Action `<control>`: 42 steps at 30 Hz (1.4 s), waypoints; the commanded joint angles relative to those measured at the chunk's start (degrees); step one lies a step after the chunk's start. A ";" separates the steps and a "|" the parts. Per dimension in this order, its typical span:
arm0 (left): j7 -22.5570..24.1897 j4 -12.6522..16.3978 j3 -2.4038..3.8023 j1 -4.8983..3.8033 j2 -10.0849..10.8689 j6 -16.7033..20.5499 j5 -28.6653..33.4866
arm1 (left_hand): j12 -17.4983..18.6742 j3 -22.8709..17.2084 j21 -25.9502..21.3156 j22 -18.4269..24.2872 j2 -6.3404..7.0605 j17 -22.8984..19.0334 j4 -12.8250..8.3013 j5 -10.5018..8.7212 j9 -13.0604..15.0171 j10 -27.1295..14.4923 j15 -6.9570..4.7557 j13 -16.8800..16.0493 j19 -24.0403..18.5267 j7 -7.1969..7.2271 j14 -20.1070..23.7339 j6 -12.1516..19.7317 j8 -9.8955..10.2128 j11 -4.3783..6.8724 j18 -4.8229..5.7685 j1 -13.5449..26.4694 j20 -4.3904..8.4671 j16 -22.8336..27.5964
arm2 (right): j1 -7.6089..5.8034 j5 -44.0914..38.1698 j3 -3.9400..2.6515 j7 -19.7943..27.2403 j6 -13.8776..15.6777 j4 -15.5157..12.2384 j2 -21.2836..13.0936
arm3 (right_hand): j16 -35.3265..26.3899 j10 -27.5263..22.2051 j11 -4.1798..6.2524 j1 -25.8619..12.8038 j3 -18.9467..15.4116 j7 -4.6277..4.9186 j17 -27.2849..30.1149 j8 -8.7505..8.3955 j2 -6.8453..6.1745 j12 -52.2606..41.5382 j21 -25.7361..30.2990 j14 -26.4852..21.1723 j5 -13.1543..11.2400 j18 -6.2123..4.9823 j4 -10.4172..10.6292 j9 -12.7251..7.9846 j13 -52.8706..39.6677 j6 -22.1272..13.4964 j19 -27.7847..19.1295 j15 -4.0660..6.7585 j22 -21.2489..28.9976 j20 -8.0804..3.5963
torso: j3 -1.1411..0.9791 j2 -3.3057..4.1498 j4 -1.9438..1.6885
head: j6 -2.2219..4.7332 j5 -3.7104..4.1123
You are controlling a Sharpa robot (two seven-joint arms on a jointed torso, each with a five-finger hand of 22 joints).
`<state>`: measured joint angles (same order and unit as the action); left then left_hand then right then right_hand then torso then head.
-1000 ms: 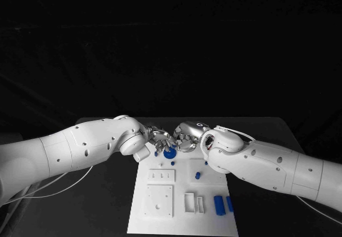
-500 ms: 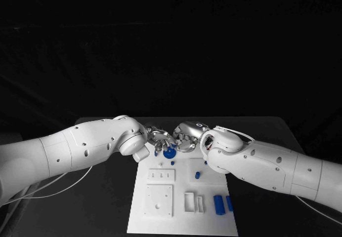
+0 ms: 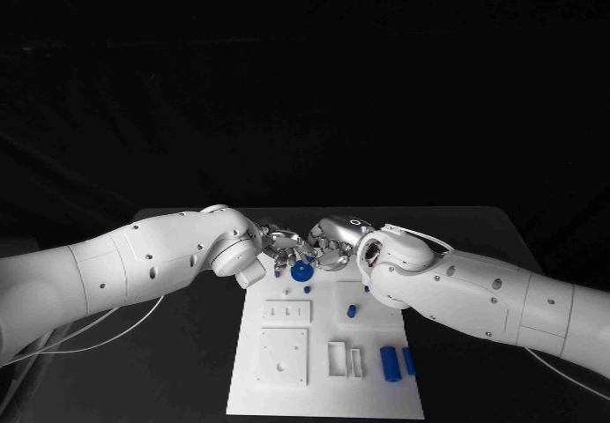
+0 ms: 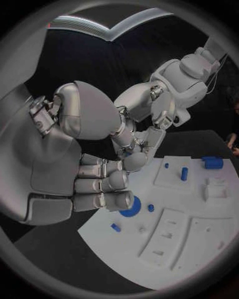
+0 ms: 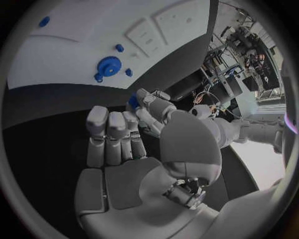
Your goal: Assemble the parts on the task board
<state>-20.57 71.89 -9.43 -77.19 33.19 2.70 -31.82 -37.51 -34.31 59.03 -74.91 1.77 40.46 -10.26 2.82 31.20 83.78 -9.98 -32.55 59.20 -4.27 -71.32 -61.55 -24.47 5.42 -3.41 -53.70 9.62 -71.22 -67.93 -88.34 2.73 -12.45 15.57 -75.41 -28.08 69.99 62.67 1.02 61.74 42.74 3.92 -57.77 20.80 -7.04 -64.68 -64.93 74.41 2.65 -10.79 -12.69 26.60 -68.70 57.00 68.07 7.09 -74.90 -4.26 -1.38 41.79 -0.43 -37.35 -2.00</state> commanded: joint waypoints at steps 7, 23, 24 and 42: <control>1.39 0.34 0.23 -0.26 0.02 -0.71 -1.12 | -0.94 -0.87 0.62 -1.11 -0.39 -0.26 -0.80 0.57 6.24 -0.72 -1.44 -0.32 0.03 3.61 -0.69 -5.45 0.47 0.11 -0.96 -0.40 5.78 -0.64 | 0.26 4.81 0.20 2.62 3.30 0.56 -1.33 | -1.04 -1.81 -1.64 -3.13 -2.51 3.20 0.05 -3.47 -6.13 1.76 0.64 -0.93 0.19 -4.21 1.48 -1.37 0.63 -4.55 -0.44 -1.40 -0.36 -0.23 | -0.04 0.00 0.02 | -0.10 0.00; -1.19 0.48 -0.83 -0.14 0.89 -2.92 -9.08 | -1.46 -1.38 0.93 -1.07 -0.81 -0.60 -1.45 1.46 6.83 -1.12 -1.44 -0.48 -0.13 3.63 -0.58 -5.56 0.92 0.14 -0.89 -0.46 5.78 -1.01 | 0.13 12.89 0.06 8.04 9.40 0.47 -9.17 | -4.06 -8.30 -5.18 -4.13 -10.40 6.76 1.03 -7.18 -9.13 4.62 5.14 -6.36 2.62 -4.21 0.71 -2.38 3.39 -13.16 -5.83 -4.89 0.52 1.89 | -0.03 0.00 0.05 | -0.38 -0.28; -1.64 0.45 -1.00 -0.14 0.93 -3.22 -9.60 | -1.51 -1.42 0.97 -1.06 -0.86 -0.64 -1.51 1.59 6.89 -1.13 -1.44 -0.49 -0.13 3.63 -0.59 -5.58 0.96 0.14 -0.88 -0.45 5.78 -1.06 | 0.02 15.15 -0.11 9.25 9.94 0.95 -9.71 | -4.14 -8.32 -5.15 -4.11 -10.45 6.75 1.10 -7.07 -9.02 4.62 5.25 -6.43 2.90 -4.21 0.90 -2.31 3.55 -13.05 -5.88 -4.88 0.54 1.97 | -0.05 -0.01 0.08 | -0.42 -0.32; -3.81 -1.53 -3.79 2.18 -0.32 -5.07 -15.12 | -3.66 -1.47 2.40 -1.02 -3.27 -1.62 -3.57 6.91 9.03 -1.25 -1.77 -0.96 0.25 3.99 -1.11 -6.68 1.82 0.48 -0.99 3.16 6.00 -2.88 | -3.95 40.61 -3.81 16.54 10.15 8.10 -11.67 | -8.08 -9.13 -4.95 -4.83 -14.26 6.52 4.61 -5.94 -4.32 7.88 9.32 -8.60 13.10 -4.21 0.05 -1.41 9.95 -12.62 -8.65 -4.71 1.76 4.19 | -0.09 0.01 -0.06 | -2.26 -0.06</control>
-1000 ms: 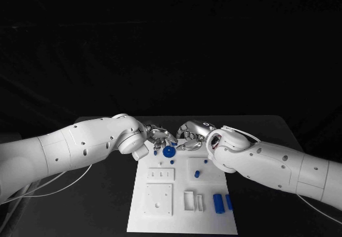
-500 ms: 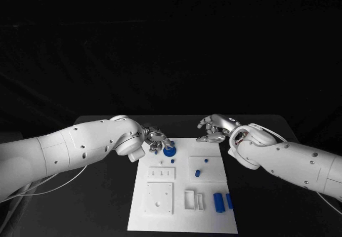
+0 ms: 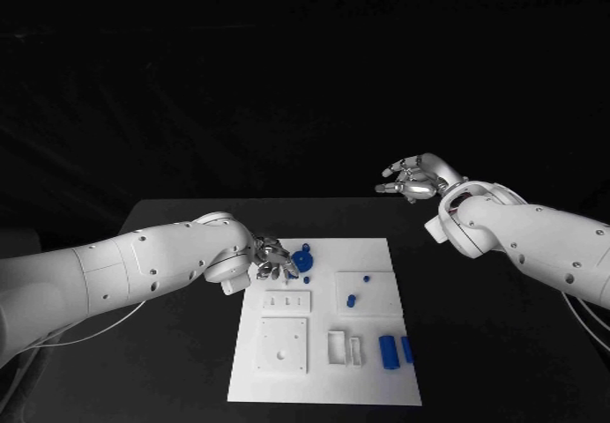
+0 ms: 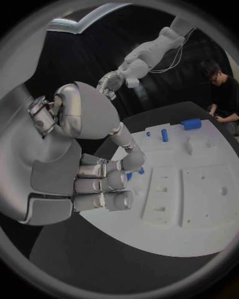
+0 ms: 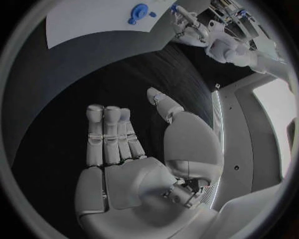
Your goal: Assemble the parts on the task board
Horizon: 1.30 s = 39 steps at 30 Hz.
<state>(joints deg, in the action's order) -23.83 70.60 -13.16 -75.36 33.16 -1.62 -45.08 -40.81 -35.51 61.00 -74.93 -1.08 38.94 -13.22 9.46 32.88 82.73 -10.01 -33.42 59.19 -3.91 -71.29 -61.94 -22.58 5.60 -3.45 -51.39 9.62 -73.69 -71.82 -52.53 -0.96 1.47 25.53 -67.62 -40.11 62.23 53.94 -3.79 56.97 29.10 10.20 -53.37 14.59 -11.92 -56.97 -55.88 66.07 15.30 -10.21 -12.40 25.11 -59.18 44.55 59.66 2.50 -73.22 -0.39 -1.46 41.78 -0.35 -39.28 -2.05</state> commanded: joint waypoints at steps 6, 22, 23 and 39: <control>-0.52 -1.04 -0.20 1.55 -0.79 -1.01 -3.43 | -0.96 -0.49 0.78 -0.98 -0.80 -0.32 -1.01 0.47 7.90 -0.23 -1.85 -0.21 0.41 3.72 -1.23 -6.55 0.10 0.42 -1.04 1.74 6.07 -0.92 | -0.17 5.06 -0.27 2.70 0.30 0.46 0.66 | -0.34 -0.44 -0.15 -0.23 -1.41 0.25 0.58 0.32 1.16 -0.03 0.60 -0.26 1.05 -4.79 -0.85 0.11 1.24 -0.22 -0.16 -0.15 0.10 0.52 | 0.10 0.06 -0.11 | -0.67 0.30; -0.28 -2.27 -0.37 3.04 -1.70 -1.88 -7.25 | -3.66 -1.33 2.12 -0.96 -2.17 -0.92 -1.75 2.76 9.99 -0.38 -2.29 -0.77 0.86 4.19 -1.48 -7.70 0.20 0.87 -1.43 4.89 6.16 -3.35 | -0.18 5.29 -0.35 2.74 -0.09 0.48 1.13 | -0.35 -0.63 -0.16 -0.31 -1.85 0.26 0.89 0.36 1.50 -0.27 0.91 -0.37 1.62 -4.79 -1.37 0.11 1.95 -0.23 -0.19 -0.16 0.06 0.64 | 0.11 0.03 -0.03 | -1.89 -0.21; -0.26 -2.33 -0.38 3.10 -1.73 -1.90 -7.30 | -3.75 -1.37 2.17 -0.96 -2.21 -0.96 -1.79 2.98 10.05 -0.42 -2.29 -0.77 0.86 4.20 -1.47 -7.72 0.20 0.87 -1.44 5.00 6.16 -3.42 | -0.18 5.29 -0.35 2.74 -0.14 0.46 1.14 | -0.34 -0.64 -0.17 -0.31 -1.86 0.26 0.90 0.36 1.53 -0.28 0.92 -0.38 1.65 -4.79 -1.39 0.11 1.99 -0.23 -0.19 -0.16 0.05 0.64 | 0.11 0.03 -0.03 | -2.01 -0.22; 0.05 -1.62 -0.44 3.84 -1.43 -1.89 -13.51 | -4.29 -1.61 2.47 -0.95 -2.25 -1.18 -2.10 3.58 10.37 -0.49 -2.33 -0.82 0.90 4.26 -1.48 -7.84 0.21 0.93 -1.53 5.35 6.16 -3.87 | -0.17 5.29 -0.36 2.63 -0.65 0.39 1.16 | -0.27 -0.74 -0.19 -0.44 -2.09 0.28 1.09 0.35 1.77 -0.53 1.08 -0.42 2.01 -4.79 -1.64 0.09 2.44 -0.27 -0.13 -0.18 -0.01 0.71 | 0.10 0.02 -0.05 | -2.80 -0.16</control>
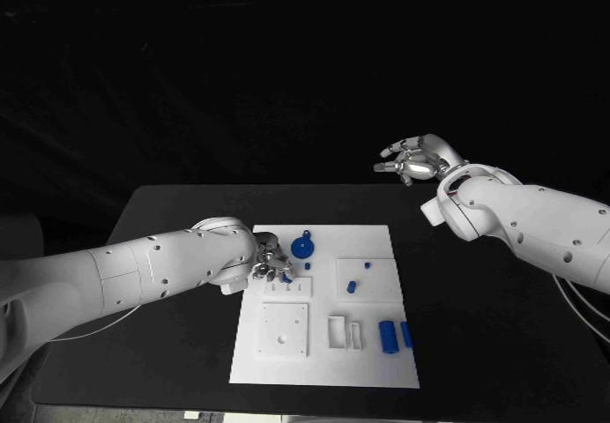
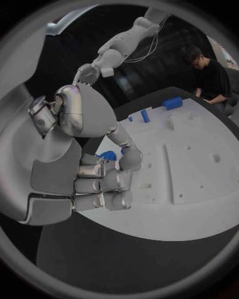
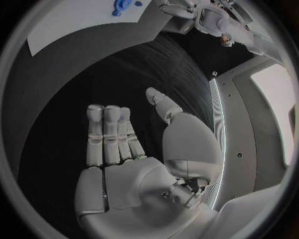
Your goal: Assemble the parts on the task board
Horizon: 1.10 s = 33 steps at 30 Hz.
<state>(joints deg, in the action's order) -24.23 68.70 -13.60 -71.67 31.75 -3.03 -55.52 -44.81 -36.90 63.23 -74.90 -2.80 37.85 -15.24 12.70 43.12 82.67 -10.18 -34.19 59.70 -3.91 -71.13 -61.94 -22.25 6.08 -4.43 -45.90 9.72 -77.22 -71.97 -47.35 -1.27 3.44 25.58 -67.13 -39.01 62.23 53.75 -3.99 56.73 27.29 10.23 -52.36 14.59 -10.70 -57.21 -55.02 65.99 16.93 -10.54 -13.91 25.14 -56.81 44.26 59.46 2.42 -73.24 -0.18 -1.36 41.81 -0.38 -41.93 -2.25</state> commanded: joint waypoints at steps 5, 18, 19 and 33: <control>0.52 0.57 -0.01 0.54 -0.01 -0.35 -3.68 | -0.37 -0.26 0.30 -0.98 -0.52 -0.13 -0.14 0.37 0.17 -0.44 -2.17 -0.05 0.41 4.27 -1.65 -7.85 -0.12 0.46 -0.56 -0.15 6.06 -0.41 | -0.02 0.10 -0.04 0.61 -0.87 -0.05 0.07 | -0.26 -0.56 0.01 -0.22 -0.32 0.26 0.10 0.35 0.56 -0.35 0.25 -0.34 0.45 -4.46 -0.17 0.05 0.15 0.01 0.07 -0.10 -0.01 0.52 | 0.01 -0.03 0.00 | -0.25 0.05; 0.76 0.95 -0.02 1.33 -0.02 1.53 -4.77 | -0.58 -0.30 0.41 -0.96 -0.52 -0.23 -0.08 0.26 0.30 -0.46 -2.21 -0.06 0.44 4.29 -1.65 -7.90 -0.11 0.49 -0.58 0.05 6.05 -0.56 | -0.01 0.05 -0.04 0.52 -1.39 0.12 0.23 | -0.22 -0.62 0.00 -0.27 -0.41 0.27 0.19 0.36 0.69 -0.48 0.32 -0.37 0.58 -4.46 -0.28 0.04 0.37 0.00 0.09 -0.11 -0.05 0.54 | -0.04 -0.03 -0.01 | -0.37 0.11; 0.72 0.96 -0.02 1.34 -0.01 1.51 -4.77 | -0.60 -0.30 0.42 -0.95 -0.52 -0.24 -0.07 0.23 0.30 -0.47 -2.21 -0.06 0.44 4.29 -1.65 -7.90 -0.11 0.49 -0.58 0.06 6.04 -0.58 | -0.01 0.05 -0.04 0.52 -1.39 0.12 0.24 | -0.22 -0.63 0.00 -0.28 -0.42 0.27 0.19 0.36 0.69 -0.48 0.32 -0.37 0.58 -4.46 -0.28 0.04 0.38 0.00 0.09 -0.11 -0.05 0.54 | -0.03 -0.03 -0.01 | -0.36 0.11; 0.55 1.00 -0.02 1.38 0.12 0.54 -4.77 | -0.74 -0.36 0.49 -0.94 -0.51 -0.33 -0.07 0.07 0.40 -0.51 -2.24 -0.06 0.44 4.31 -1.63 -7.90 -0.09 0.51 -0.61 0.13 6.04 -0.69 | -0.01 0.00 -0.04 0.41 -1.88 0.10 0.34 | -0.18 -0.70 0.00 -0.36 -0.53 0.27 0.27 0.39 0.82 -0.60 0.39 -0.41 0.62 -4.46 -0.40 0.04 0.58 0.05 0.09 -0.11 -0.09 0.56 | -0.05 -0.04 0.00 | -0.47 0.13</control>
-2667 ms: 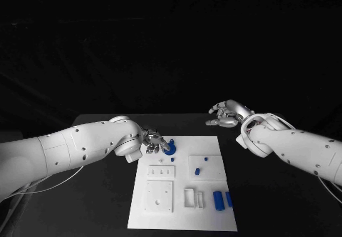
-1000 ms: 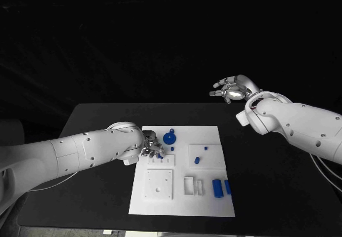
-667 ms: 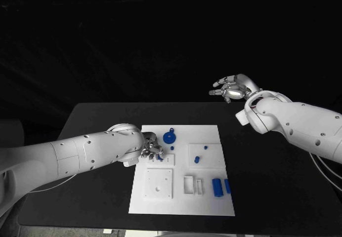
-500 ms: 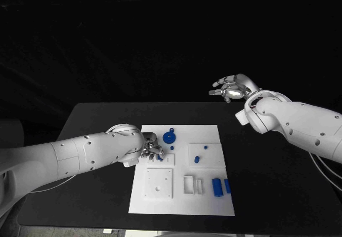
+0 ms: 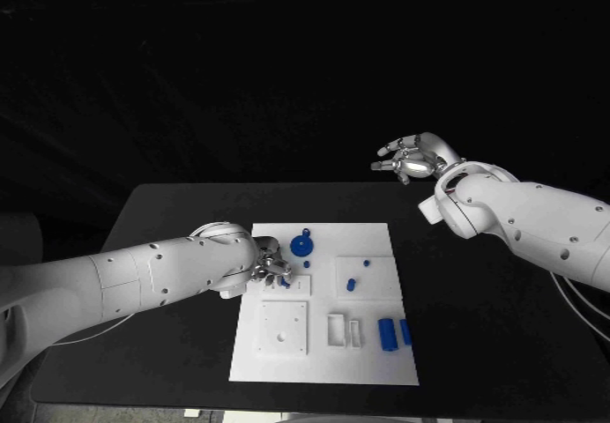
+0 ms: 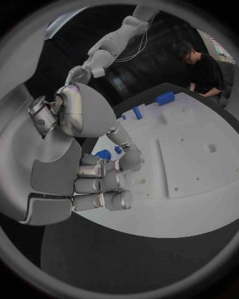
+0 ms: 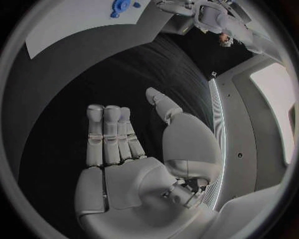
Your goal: Assemble the parts on the task board
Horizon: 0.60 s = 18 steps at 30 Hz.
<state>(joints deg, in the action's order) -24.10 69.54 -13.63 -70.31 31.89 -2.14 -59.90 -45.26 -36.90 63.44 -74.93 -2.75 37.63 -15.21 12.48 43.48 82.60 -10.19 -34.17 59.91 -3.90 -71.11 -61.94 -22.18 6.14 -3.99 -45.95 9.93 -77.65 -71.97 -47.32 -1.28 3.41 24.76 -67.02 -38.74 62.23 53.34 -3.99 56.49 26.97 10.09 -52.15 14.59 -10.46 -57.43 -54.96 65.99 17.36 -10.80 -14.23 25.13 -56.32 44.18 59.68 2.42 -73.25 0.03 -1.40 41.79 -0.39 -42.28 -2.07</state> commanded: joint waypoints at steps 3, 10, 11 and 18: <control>0.36 0.18 0.00 0.05 0.01 -0.70 -0.35 | -0.32 -0.40 0.29 -0.92 -0.57 -0.12 -0.10 0.30 0.06 -0.46 -2.23 -0.08 0.23 4.31 -1.64 -7.90 -0.16 0.46 -1.05 0.18 5.83 -0.27 | -0.01 -0.04 -0.04 0.43 -1.11 0.04 0.07 | -0.18 -0.31 0.00 -0.13 -0.25 0.40 0.08 0.40 0.61 -0.42 0.35 -0.42 0.20 -4.20 -0.12 0.05 0.15 0.14 -0.12 -0.10 -0.10 0.35 | 0.00 -0.01 -0.01 | -0.15 -0.06; 0.38 0.53 -0.02 0.12 0.13 -0.88 -0.07 | -0.40 -0.45 0.33 -0.91 -0.60 -0.17 -0.12 0.40 0.11 -0.48 -2.24 -0.08 0.21 4.32 -1.63 -7.91 -0.15 0.46 -1.06 0.20 5.82 -0.34 | 0.00 -0.04 -0.04 0.43 -1.21 0.10 0.14 | -0.16 -0.34 0.00 -0.16 -0.30 0.39 0.12 0.41 0.67 -0.49 0.39 -0.44 0.22 -4.20 -0.20 0.05 0.25 0.16 -0.13 -0.10 -0.12 0.36 | -0.01 0.01 -0.02 | -0.17 -0.02; 0.40 0.58 -0.02 0.14 0.13 -0.86 0.07 | -0.40 -0.46 0.33 -0.91 -0.60 -0.17 -0.12 0.41 0.11 -0.48 -2.24 -0.08 0.21 4.32 -1.63 -7.91 -0.15 0.46 -1.06 0.21 5.82 -0.34 | 0.00 -0.04 -0.04 0.42 -1.23 0.11 0.15 | -0.16 -0.34 0.00 -0.16 -0.30 0.39 0.13 0.42 0.67 -0.50 0.40 -0.44 0.22 -4.20 -0.21 0.05 0.27 0.16 -0.13 -0.10 -0.13 0.36 | 0.01 0.01 -0.02 | -0.15 -0.03; 0.54 0.90 -0.02 0.21 0.12 -0.48 0.23 | -0.46 -0.47 0.36 -0.91 -0.64 -0.21 -0.10 0.45 0.15 -0.50 -2.24 -0.07 0.19 4.32 -1.61 -7.92 -0.14 0.46 -1.06 0.28 5.80 -0.39 | 0.00 -0.05 -0.04 0.43 -1.26 0.24 0.30 | -0.13 -0.37 0.01 -0.14 -0.33 0.39 0.16 0.42 0.72 -0.56 0.43 -0.45 0.23 -4.20 -0.30 0.05 0.35 0.17 -0.13 -0.10 -0.15 0.37 | 0.03 0.01 0.00 | 0.00 -0.02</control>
<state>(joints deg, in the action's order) -24.12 70.25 -13.66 -70.12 32.07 -2.32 -59.87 -45.47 -37.05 63.44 -74.91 -2.75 37.51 -15.39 12.58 43.57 82.60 -10.19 -34.16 59.90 -3.90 -71.11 -61.94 -21.92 6.14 -3.97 -45.50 9.92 -77.65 -71.96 -47.32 -1.28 3.39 24.35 -66.78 -38.51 62.23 53.34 -3.99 56.27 26.81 10.01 -52.07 14.80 -10.24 -57.65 -54.73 65.99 17.36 -10.82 -14.39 25.13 -56.04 44.26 59.68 2.41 -73.30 0.04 -1.40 41.78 -0.40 -42.40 -2.13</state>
